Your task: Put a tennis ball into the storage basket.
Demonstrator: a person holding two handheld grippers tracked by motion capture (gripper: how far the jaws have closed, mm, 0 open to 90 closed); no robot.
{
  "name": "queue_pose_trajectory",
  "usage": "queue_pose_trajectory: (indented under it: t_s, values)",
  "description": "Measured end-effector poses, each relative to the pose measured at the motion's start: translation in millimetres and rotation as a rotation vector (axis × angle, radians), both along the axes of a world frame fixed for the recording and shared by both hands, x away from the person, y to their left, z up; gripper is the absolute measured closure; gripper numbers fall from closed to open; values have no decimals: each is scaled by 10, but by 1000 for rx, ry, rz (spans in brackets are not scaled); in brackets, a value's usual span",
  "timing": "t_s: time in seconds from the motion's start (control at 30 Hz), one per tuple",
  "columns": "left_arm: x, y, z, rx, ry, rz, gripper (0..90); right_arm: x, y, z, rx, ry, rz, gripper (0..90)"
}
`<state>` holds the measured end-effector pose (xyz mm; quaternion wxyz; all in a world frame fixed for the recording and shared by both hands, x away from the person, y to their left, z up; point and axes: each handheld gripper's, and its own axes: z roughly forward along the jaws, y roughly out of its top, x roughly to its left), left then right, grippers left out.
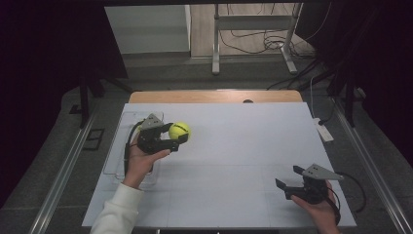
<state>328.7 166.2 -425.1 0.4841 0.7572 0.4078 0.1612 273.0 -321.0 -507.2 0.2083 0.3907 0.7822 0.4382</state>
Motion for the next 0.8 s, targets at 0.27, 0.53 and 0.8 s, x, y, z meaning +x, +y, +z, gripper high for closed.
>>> queue_pose_trajectory:
  t_s: [0.27,0.53,0.8]
  values:
    - [-25,88,32,-10,-12,22,274,0,6,0,-2,1,2,133]
    - [-43,135,41,-14,-10,34,274,1,2,-1,-2,0,1,133]
    - [-63,168,34,-12,-8,44,274,1,2,-1,-2,0,1,133]
